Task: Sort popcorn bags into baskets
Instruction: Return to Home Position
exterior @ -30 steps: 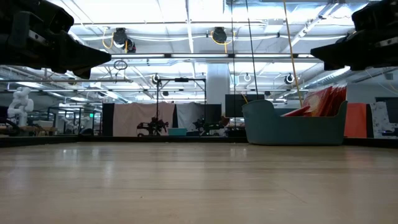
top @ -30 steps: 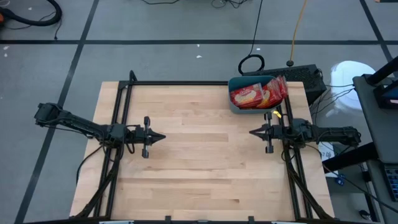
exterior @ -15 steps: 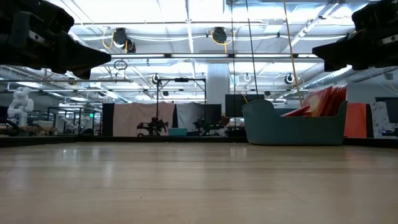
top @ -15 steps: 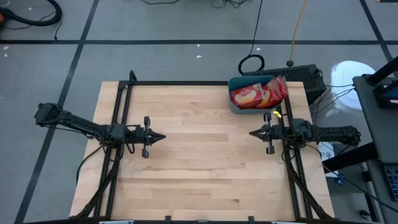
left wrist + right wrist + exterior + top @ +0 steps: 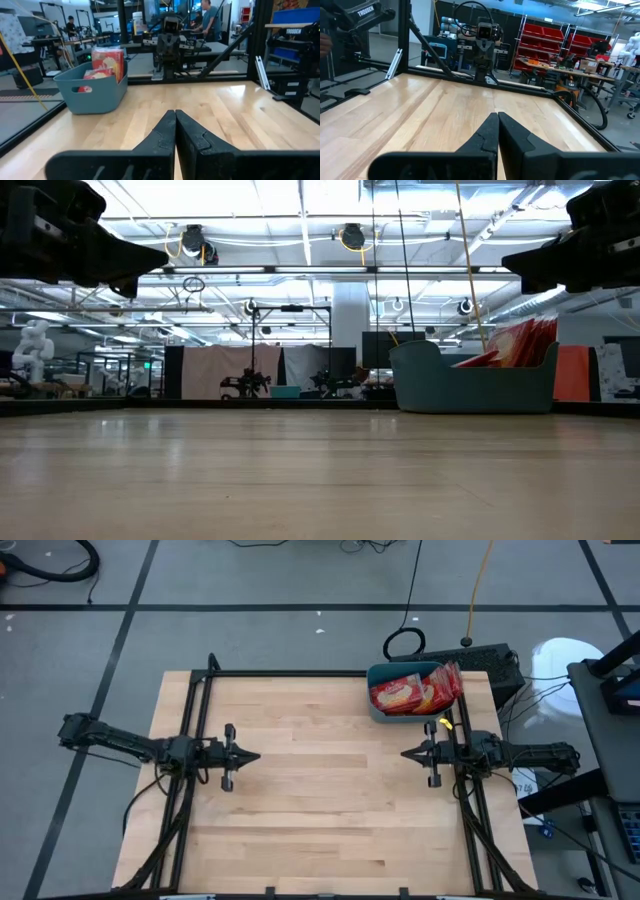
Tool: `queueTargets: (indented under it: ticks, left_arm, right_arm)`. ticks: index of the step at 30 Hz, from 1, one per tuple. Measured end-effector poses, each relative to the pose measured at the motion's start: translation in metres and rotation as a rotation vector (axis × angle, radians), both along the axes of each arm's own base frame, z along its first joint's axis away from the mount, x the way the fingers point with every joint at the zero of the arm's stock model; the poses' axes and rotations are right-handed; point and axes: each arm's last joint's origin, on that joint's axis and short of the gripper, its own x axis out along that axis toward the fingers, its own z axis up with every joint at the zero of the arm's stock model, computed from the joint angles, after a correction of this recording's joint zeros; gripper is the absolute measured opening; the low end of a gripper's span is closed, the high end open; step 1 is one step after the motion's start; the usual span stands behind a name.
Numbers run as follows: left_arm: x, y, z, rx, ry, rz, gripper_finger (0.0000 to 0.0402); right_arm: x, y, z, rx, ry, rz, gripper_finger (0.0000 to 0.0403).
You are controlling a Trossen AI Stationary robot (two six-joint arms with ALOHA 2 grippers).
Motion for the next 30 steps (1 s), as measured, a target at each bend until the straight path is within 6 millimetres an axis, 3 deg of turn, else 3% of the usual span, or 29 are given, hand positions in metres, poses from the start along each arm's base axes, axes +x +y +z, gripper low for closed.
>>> queueTargets:
  ticks: [30]
  left_arm:
    - [-0.030, 0.007, 0.001, 0.048, -0.026, 0.017, 0.0005]
  right_arm:
    - [0.000, 0.000, 0.000, 0.000, -0.002, 0.000, 0.0000]
